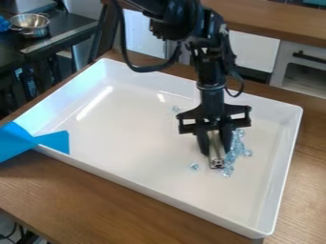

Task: Sweep into pile

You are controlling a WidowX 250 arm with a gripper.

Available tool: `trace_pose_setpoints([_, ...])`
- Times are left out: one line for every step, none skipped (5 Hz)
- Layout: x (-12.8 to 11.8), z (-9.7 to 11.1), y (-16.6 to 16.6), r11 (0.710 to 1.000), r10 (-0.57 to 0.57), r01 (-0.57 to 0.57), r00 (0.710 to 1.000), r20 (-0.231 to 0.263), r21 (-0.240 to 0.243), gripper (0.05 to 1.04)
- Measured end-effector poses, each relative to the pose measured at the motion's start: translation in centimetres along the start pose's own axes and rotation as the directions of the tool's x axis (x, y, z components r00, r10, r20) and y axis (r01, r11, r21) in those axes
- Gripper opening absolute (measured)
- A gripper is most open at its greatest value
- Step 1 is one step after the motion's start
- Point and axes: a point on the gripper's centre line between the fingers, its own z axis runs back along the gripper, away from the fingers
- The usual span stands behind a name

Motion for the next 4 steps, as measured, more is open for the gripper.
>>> trace_pose_setpoints([-0.1, -0.1, -1.5, 1.000, 0.005, -0.005, 1.000, -0.001, -0.012, 0.381])
trace_pose_setpoints([-0.2, -0.2, -3.0, 1.000, 0.008, -0.008, 1.000, -0.017, -0.022, 0.381])
trace_pose_setpoints([0.1, 0.2, -4.2, 0.999, 0.022, -0.022, 1.000, -0.012, -0.041, 0.381])
trace_pose_setpoints([-0.3, 0.7, -4.9, 0.998, 0.017, -0.019, 0.999, -0.031, -0.055, 0.381])
